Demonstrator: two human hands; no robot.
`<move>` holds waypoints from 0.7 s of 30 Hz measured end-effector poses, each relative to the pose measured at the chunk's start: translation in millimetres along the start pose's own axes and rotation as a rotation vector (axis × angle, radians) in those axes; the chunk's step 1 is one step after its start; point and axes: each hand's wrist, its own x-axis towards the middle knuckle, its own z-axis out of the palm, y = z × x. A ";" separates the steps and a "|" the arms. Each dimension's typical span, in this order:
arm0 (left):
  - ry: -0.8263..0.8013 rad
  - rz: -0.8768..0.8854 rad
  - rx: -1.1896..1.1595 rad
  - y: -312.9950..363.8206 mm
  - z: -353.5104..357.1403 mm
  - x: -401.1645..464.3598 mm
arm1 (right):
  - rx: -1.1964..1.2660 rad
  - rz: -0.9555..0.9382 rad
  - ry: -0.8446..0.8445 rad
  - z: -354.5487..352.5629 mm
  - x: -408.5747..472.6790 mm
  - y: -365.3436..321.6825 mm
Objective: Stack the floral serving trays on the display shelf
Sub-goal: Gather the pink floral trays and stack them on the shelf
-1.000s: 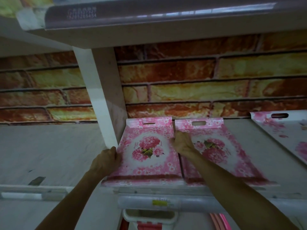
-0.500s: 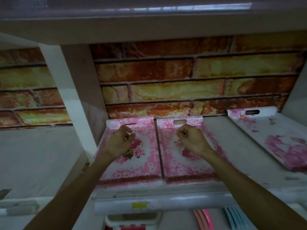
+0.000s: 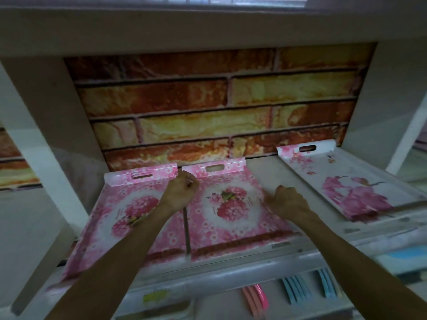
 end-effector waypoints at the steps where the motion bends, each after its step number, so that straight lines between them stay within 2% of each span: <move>1: -0.013 -0.009 -0.001 -0.2 3.4 2.2 | -0.006 0.008 -0.034 -0.1 0.7 3.1; 5: -0.011 -0.035 -0.016 -2.6 11.3 9.6 | 0.046 -0.014 -0.086 2.8 4.5 7.7; 11: 0.007 -0.082 -0.058 -6.0 13.6 15.9 | 0.388 -0.026 -0.071 -1.1 7.3 11.6; 15: 0.032 -0.140 -0.111 -7.8 14.2 20.0 | 0.492 -0.077 -0.108 -13.7 5.6 6.2; 21: 0.049 -0.166 -0.197 -5.1 9.4 23.2 | 0.588 -0.144 0.030 -16.4 7.1 2.8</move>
